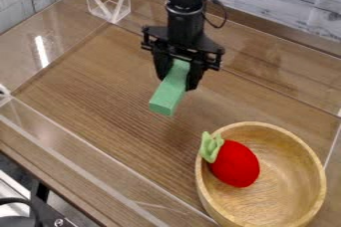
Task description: Put the green stick in the brown bowl
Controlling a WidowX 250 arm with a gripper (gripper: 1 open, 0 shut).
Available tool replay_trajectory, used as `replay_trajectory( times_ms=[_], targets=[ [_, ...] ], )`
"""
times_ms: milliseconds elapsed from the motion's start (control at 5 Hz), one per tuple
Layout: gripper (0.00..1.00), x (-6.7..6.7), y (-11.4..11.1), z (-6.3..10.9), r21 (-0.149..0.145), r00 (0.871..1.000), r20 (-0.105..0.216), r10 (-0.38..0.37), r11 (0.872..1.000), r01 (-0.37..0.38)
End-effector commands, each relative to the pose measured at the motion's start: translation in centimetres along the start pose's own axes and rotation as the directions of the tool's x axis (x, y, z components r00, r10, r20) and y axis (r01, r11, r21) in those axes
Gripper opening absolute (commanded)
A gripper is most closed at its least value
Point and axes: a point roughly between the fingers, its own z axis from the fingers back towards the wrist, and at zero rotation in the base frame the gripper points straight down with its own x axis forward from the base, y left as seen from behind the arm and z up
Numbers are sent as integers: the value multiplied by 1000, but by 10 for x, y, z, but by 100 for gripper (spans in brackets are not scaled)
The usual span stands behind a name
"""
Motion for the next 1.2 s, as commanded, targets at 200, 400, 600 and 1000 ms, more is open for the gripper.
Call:
replay_trajectory(
  times_ms=[200,400,600,1000],
  targets=[
    [0,-23,-21,31,-18,998,65,-19,1000,20],
    [0,-19,-43,44,-31,997,70,15,999,-13],
    [0,-21,-78,50,-59,997,68,40,998,-36],
    [0,-47,-139,26,-110,994,60,-92,989,99]
  ],
)
